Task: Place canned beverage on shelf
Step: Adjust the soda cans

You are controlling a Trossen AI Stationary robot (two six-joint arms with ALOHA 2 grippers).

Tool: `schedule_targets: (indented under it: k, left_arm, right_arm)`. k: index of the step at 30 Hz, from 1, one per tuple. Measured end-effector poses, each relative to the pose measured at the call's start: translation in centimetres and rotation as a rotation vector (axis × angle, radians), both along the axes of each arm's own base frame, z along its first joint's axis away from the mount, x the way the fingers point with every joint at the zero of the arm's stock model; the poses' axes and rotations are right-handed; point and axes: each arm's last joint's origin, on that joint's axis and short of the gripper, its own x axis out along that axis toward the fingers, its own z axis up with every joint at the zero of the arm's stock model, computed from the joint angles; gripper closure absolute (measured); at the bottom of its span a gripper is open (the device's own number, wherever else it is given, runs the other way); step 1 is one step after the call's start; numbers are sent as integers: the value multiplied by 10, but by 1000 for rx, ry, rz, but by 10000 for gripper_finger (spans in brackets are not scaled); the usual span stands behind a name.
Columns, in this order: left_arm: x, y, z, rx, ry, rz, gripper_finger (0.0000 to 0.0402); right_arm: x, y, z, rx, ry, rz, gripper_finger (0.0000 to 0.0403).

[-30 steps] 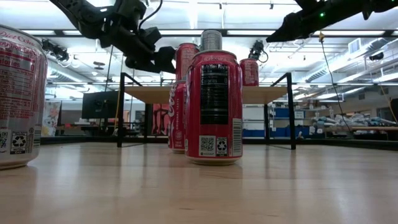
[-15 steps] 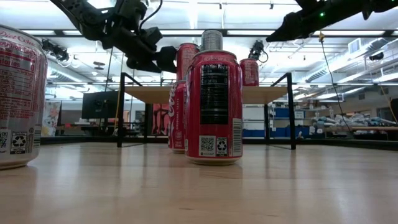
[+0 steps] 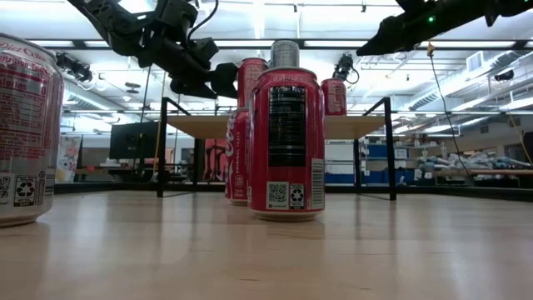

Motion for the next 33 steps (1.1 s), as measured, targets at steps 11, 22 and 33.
schedule_targets:
  k: [11,22,33]
  left_arm:
    - [1,0,0,-16,-25,-24,17]
    - [-17,-13,27,116,49,44,17]
    - [-27,-79,34,59,217,-290,17]
  right_arm:
    - [0,0,0,0,0,0,55]
    - [0,0,-1,0,11,0,55]
    - [2,2,-2,19,10,89,55]
